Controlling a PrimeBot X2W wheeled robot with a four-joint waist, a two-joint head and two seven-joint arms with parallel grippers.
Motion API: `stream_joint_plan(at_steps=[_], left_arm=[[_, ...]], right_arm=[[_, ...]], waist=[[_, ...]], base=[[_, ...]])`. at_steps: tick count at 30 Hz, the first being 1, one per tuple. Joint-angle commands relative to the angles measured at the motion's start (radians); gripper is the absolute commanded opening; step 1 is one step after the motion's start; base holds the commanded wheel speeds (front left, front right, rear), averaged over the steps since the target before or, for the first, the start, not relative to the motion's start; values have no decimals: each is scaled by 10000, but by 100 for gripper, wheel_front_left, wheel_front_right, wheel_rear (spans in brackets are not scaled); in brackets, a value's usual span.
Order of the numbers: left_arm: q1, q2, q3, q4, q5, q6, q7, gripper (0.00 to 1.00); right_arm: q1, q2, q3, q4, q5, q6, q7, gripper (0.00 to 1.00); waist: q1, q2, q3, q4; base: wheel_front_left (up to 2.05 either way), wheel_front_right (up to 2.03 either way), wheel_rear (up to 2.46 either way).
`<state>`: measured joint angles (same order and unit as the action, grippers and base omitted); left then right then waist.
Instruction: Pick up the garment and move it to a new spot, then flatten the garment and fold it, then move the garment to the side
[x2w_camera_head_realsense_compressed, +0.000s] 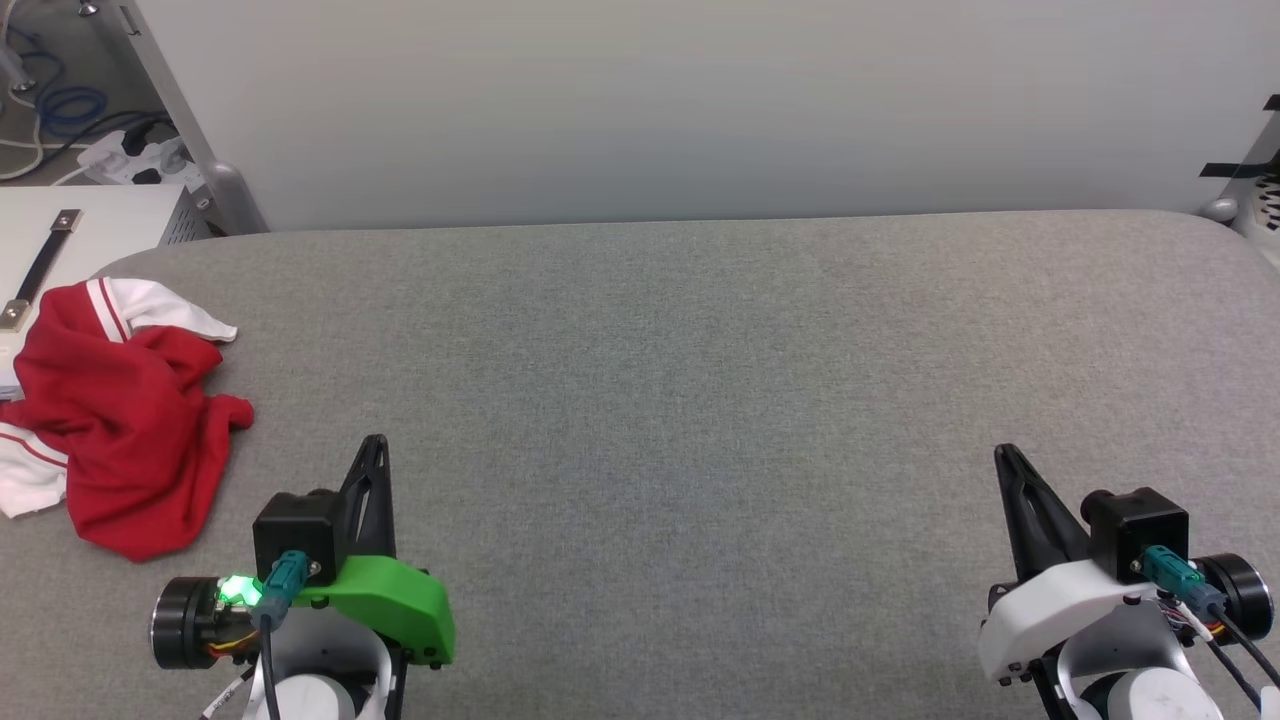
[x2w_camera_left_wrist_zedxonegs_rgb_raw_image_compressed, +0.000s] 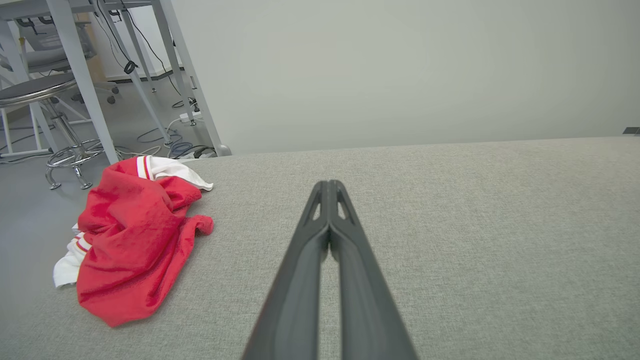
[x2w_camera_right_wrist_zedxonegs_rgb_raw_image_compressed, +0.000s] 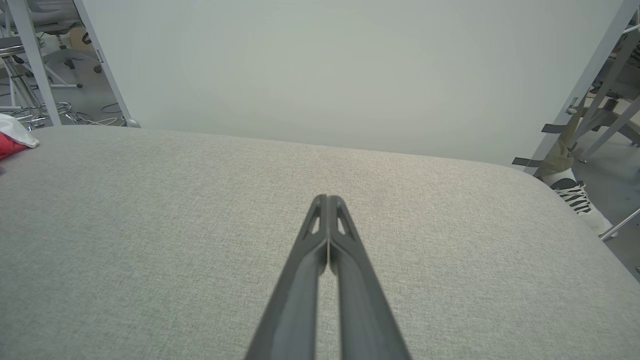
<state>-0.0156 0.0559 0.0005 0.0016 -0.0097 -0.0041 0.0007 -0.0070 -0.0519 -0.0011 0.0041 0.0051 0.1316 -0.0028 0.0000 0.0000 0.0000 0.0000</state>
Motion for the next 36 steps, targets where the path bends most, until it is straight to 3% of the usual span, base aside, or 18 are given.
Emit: stream_joint_plan(at_steps=[1, 20, 21, 36], left_arm=[[156, -57, -5, -16, 97, 41, -7, 0], [156, -57, -5, -16, 97, 41, -7, 0], [1, 0, 4, 2, -2, 0, -1, 100], [-4, -3, -63, 226, -248, -23, -274, 100]], right_arm=[[70, 17, 11, -41, -51, -9, 28, 0], [70, 17, 11, -41, -51, -9, 28, 0], [0, 0, 1, 0, 2, 0, -1, 100], [6, 0, -157, 108, 177, 1, -272, 100]], waist=[[0, 0, 0, 0], [0, 0, 0, 0], [0, 0, 0, 0], [0, 0, -1, -12]], base=[[0, 0, 0], [0, 0, 0], [0, 0, 0], [0, 0, 0]])
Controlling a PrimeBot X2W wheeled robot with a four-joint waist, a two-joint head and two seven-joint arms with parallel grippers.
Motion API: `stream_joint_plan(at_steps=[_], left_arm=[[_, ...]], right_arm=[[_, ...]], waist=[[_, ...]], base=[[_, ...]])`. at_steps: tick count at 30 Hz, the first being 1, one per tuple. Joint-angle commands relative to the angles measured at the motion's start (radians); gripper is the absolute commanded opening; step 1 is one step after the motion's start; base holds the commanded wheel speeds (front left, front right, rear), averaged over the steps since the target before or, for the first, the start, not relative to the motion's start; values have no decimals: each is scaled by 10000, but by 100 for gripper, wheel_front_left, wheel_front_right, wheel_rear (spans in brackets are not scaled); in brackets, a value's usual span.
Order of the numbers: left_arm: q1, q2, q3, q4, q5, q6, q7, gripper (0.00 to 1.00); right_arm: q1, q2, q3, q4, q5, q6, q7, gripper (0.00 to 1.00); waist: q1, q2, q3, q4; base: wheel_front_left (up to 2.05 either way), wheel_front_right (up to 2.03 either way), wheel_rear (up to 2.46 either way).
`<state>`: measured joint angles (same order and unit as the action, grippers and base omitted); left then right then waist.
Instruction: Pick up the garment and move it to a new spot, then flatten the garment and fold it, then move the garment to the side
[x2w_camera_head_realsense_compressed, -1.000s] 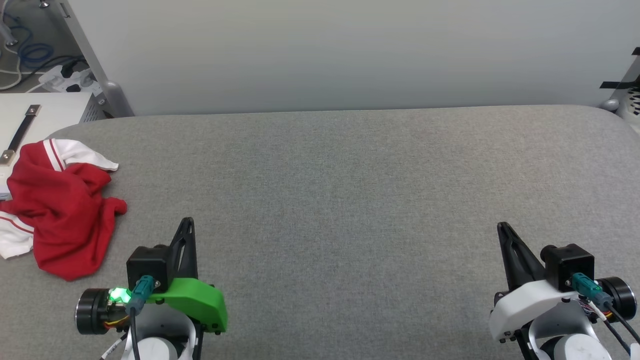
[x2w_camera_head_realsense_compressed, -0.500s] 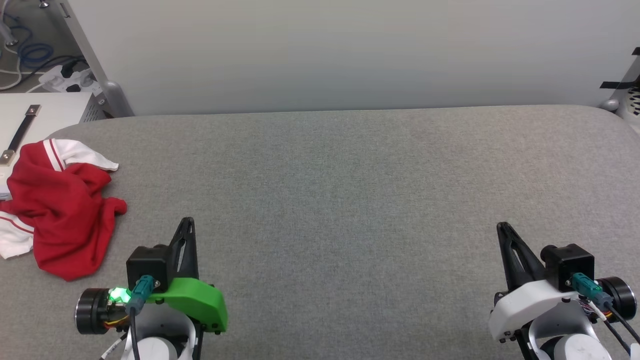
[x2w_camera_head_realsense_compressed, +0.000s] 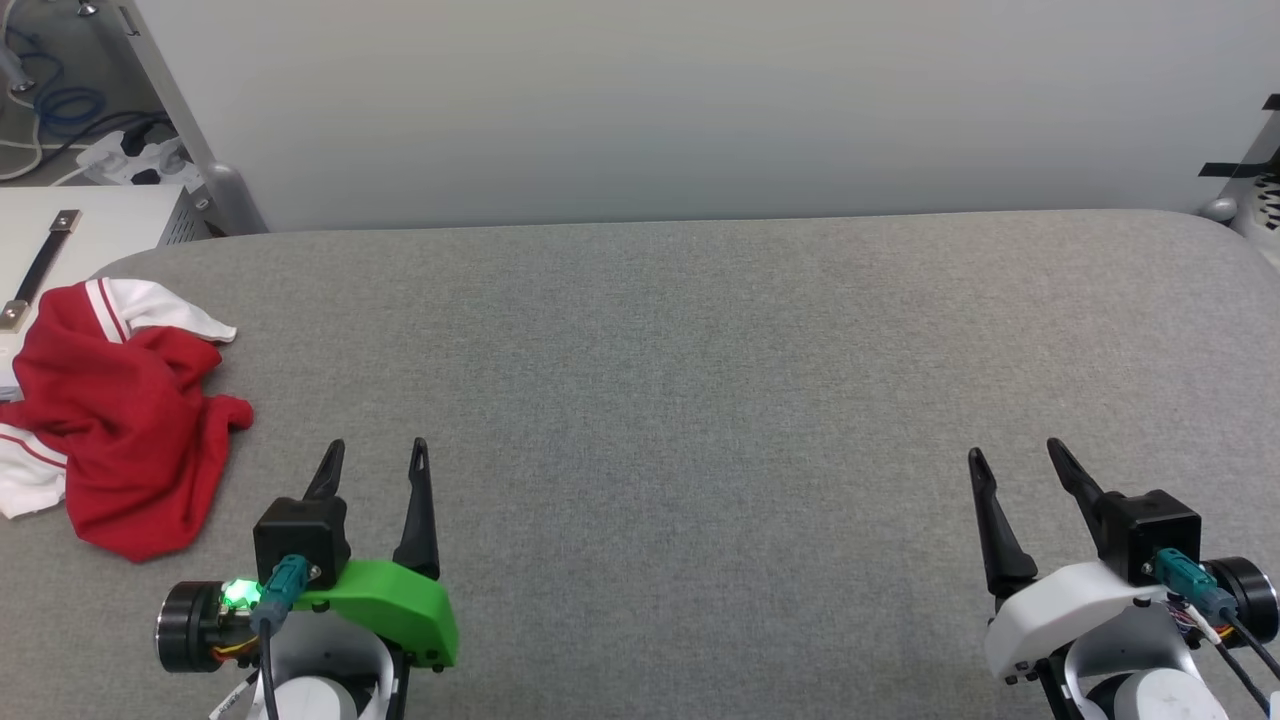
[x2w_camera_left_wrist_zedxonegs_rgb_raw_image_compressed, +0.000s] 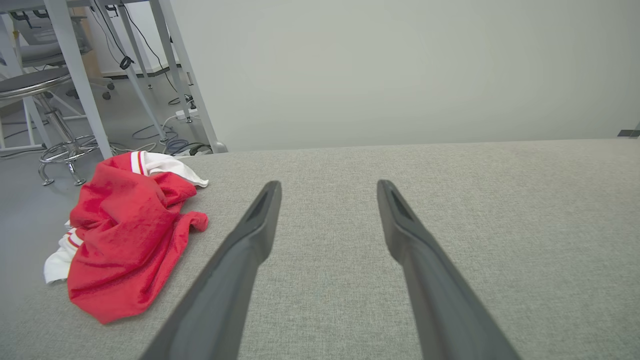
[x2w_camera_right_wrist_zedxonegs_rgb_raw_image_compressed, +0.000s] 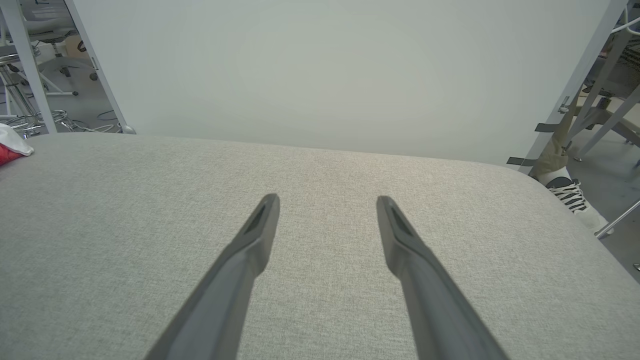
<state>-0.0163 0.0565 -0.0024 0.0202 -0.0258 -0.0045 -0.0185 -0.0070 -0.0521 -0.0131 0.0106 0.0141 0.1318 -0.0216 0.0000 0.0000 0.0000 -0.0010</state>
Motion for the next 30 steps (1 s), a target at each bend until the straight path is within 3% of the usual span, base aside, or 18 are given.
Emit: stream_joint_plan(at_steps=[1, 30], left_arm=[[4, -9, -40, 54, -102, -22, -101, 100], [-52, -23, -206, 116, -625, -170, -702, 100]], right_arm=[[6, 2, -43, 51, 105, -1, -102, 100], [-53, 6, -166, -448, 786, -4, -695, 100]], waist=[[0, 0, -2, -4], [0, 0, 96, -23]], base=[[0, 0, 0], [0, 0, 0]])
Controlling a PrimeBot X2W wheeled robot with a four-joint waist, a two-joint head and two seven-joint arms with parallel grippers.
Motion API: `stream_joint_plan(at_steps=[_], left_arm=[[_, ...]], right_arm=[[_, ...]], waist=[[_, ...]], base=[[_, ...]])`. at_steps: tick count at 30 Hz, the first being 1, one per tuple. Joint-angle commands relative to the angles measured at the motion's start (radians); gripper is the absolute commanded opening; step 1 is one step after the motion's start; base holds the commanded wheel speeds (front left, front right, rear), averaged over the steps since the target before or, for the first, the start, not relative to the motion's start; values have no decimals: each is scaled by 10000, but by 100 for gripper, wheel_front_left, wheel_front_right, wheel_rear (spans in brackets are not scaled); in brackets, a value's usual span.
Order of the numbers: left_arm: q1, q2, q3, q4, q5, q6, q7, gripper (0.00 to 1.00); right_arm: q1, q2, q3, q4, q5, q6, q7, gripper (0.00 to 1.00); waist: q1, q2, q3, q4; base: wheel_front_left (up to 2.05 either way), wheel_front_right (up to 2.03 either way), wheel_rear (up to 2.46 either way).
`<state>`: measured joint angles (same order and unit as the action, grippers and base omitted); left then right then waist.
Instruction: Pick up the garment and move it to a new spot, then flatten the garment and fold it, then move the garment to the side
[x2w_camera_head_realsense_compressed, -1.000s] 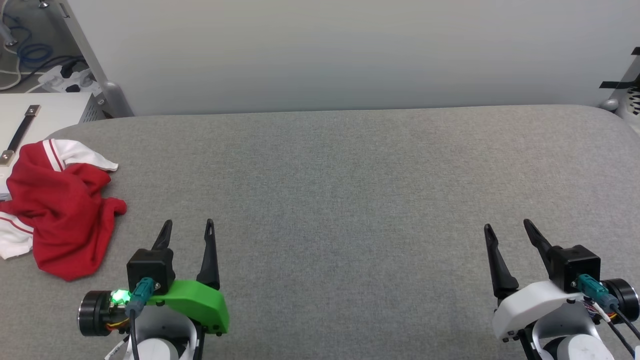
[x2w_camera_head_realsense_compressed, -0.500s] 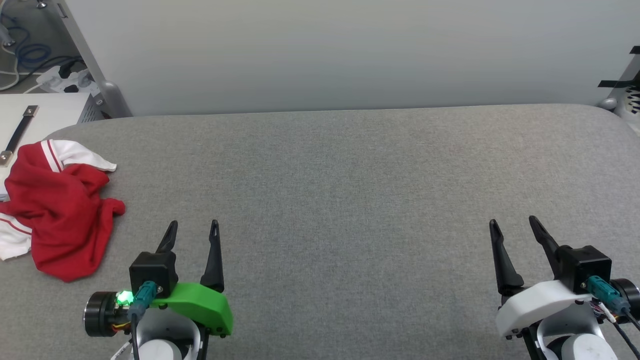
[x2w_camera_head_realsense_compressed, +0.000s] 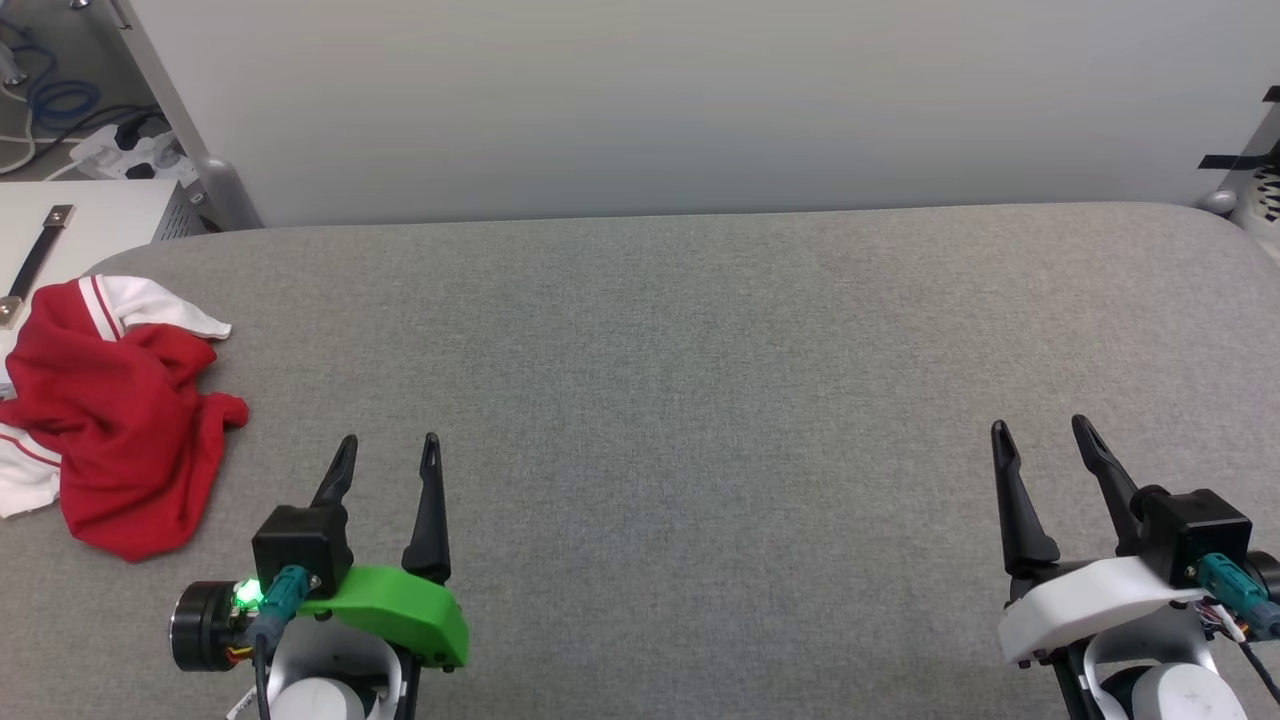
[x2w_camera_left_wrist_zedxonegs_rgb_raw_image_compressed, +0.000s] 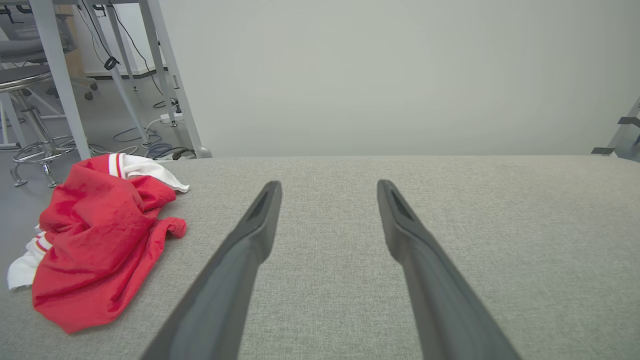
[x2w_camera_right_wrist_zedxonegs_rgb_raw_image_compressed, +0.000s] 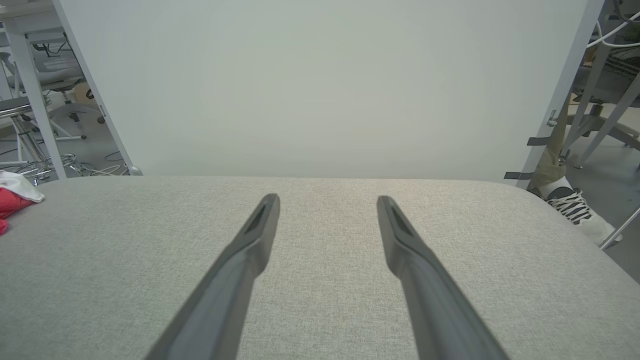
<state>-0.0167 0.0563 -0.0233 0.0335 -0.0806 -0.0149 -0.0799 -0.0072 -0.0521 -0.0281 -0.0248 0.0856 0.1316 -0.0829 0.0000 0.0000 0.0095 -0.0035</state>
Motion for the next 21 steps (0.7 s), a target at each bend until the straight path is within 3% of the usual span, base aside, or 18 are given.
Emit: stream_joint_plan(at_steps=[1, 21], left_arm=[[-47, -21, -2, -25, -97, -75, -111, 100], [-34, -31, -187, -33, -404, -267, -542, 100]], right_arm=[[-52, 6, -21, -117, 86, -2, -104, 100], [-41, 10, -78, -475, 362, -4, -529, 100]], waist=[[0, 0, 3, 4], [0, 0, 35, 13]], base=[[0, 0, 0], [0, 0, 0]])
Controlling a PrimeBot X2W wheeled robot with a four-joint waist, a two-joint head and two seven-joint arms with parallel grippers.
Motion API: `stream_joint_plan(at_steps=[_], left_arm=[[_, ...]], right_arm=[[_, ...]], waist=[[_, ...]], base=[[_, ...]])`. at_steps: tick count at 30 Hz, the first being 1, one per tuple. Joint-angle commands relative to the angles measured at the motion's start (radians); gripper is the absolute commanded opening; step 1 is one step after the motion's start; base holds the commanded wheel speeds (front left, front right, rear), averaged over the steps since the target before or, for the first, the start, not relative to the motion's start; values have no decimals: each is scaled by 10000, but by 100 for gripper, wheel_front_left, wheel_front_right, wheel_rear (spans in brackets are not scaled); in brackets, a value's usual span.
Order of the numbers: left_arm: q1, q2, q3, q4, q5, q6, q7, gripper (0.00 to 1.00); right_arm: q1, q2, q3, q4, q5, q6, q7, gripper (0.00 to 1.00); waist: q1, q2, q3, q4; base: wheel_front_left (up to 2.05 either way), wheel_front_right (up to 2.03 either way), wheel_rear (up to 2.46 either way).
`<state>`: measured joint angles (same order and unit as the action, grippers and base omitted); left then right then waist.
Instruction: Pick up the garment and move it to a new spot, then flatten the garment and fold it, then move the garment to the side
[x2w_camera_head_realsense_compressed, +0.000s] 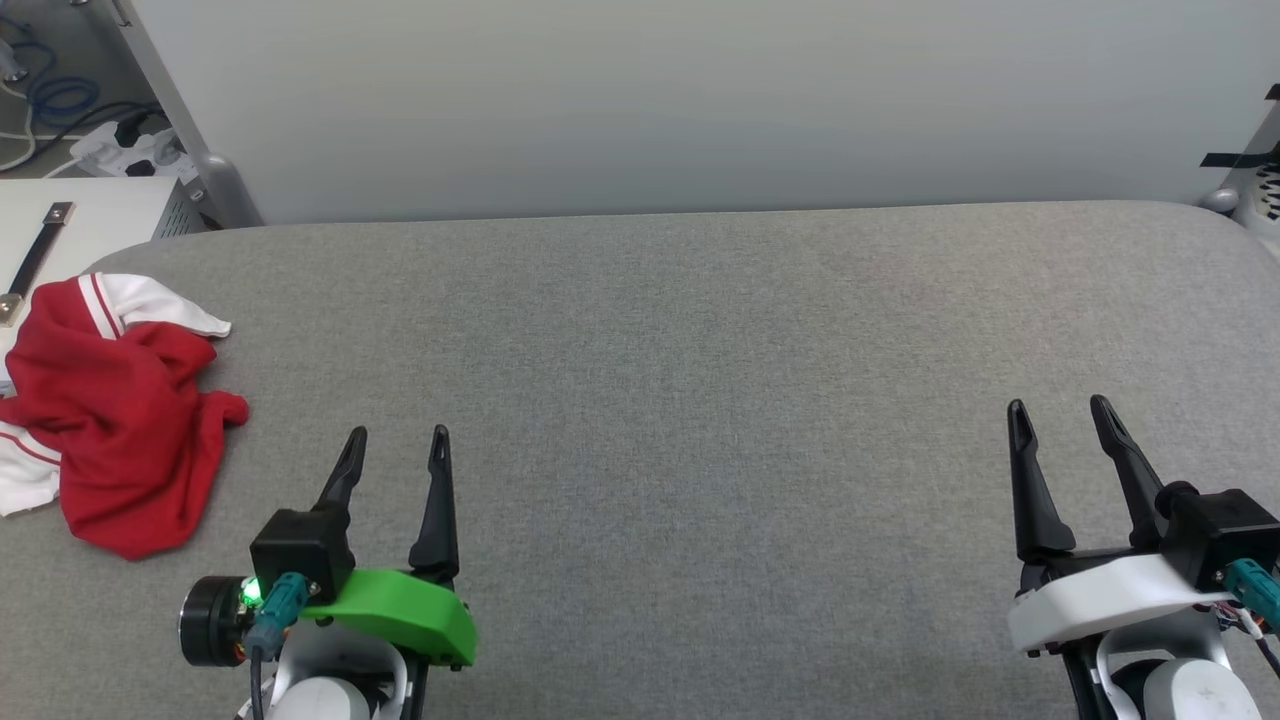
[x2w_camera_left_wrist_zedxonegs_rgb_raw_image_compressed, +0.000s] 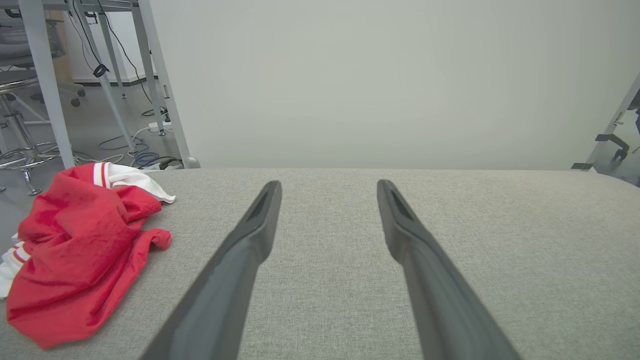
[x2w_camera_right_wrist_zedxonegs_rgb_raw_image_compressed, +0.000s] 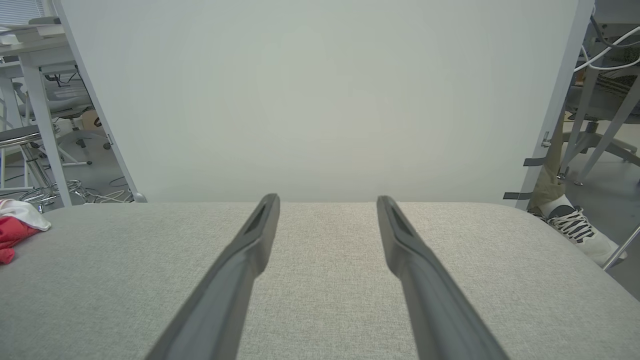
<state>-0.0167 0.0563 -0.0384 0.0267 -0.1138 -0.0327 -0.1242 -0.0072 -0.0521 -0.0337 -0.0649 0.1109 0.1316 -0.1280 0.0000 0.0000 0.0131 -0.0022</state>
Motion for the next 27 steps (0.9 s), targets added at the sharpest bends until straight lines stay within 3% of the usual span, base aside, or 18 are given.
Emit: stream_joint_plan(at_steps=[1, 27], left_arm=[[-37, -32, -41, 3, -80, -99, -122, 100], [20, -44, -486, 867, -122, -346, -664, 100]], right_arm=[[-39, 10, -28, -80, 128, -4, -101, 100], [-42, 14, -20, 1150, 195, -6, -635, 100]], waist=[[0, 0, 2, 0], [0, 0, -2, -18]], base=[[0, 0, 0], [0, 0, 0]])
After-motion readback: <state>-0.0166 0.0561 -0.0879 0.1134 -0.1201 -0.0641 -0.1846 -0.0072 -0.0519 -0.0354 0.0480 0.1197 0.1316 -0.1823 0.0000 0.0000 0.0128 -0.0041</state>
